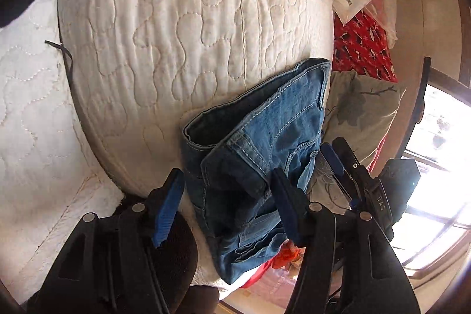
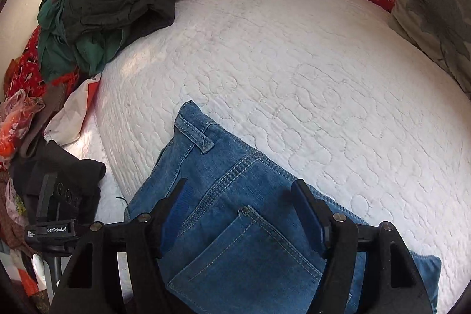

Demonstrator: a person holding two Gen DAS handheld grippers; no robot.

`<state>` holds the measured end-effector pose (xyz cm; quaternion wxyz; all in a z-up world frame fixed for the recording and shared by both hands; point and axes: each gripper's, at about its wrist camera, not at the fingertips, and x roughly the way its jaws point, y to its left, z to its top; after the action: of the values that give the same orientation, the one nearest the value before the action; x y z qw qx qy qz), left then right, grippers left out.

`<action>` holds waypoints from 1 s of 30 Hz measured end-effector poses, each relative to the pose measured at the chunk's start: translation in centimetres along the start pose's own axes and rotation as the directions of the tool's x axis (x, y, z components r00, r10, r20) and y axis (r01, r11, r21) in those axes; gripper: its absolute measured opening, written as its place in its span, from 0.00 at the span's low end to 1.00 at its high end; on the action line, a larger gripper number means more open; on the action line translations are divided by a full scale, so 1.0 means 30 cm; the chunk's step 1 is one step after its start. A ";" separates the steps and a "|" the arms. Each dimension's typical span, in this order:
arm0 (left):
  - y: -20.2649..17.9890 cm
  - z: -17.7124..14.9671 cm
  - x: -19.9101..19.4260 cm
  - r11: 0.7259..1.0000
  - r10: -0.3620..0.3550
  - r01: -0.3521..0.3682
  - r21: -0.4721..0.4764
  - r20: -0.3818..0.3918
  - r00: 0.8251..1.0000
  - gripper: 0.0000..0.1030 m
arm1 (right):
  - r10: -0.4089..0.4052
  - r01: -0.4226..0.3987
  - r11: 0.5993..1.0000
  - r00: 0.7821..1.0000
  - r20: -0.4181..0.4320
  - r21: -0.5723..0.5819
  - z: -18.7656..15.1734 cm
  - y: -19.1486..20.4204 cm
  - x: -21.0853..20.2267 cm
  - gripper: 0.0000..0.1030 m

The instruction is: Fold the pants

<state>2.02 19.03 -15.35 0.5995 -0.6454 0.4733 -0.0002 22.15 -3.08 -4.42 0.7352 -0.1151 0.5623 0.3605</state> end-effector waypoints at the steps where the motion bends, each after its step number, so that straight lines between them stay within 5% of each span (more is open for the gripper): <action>1: 0.000 -0.002 0.012 1.000 -0.010 0.010 -0.006 -0.009 1.000 0.58 | 0.001 -0.001 1.000 1.000 -0.009 -0.013 0.015 0.010 0.016 0.70; 14: 0.028 0.014 0.070 0.999 -0.013 0.012 -0.043 -0.022 1.000 0.58 | -0.077 0.025 0.935 0.988 -0.136 -0.353 0.162 0.169 0.238 0.70; 16: 0.032 0.017 0.071 0.999 -0.005 0.004 -0.049 -0.020 1.000 0.58 | -0.105 0.035 0.920 0.982 -0.160 -0.390 0.168 0.195 0.269 0.63; 17: 0.033 0.017 0.070 0.999 -0.001 0.000 -0.047 -0.018 1.000 0.55 | -0.097 0.023 0.915 0.982 -0.164 -0.403 0.171 0.213 0.269 0.49; 21: 0.017 0.011 0.064 1.000 0.002 -0.002 -0.007 -0.020 1.000 0.34 | -0.112 0.032 0.895 0.981 -0.156 -0.445 0.156 0.247 0.234 0.25; 25: -0.071 -0.020 0.029 0.992 0.015 -0.017 0.128 0.018 1.000 0.25 | -0.079 0.029 0.912 0.991 -0.106 -0.409 0.135 0.227 0.154 0.19; 30: -0.197 -0.110 -0.025 0.945 0.048 -0.077 0.317 0.097 0.994 0.24 | -0.019 -0.002 0.935 0.998 -0.055 -0.355 0.097 0.214 0.038 0.16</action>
<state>3.36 15.95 -9.43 0.7163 -0.5237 0.4601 -0.0295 20.21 3.61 -2.94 0.6875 -0.2583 0.5086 0.4494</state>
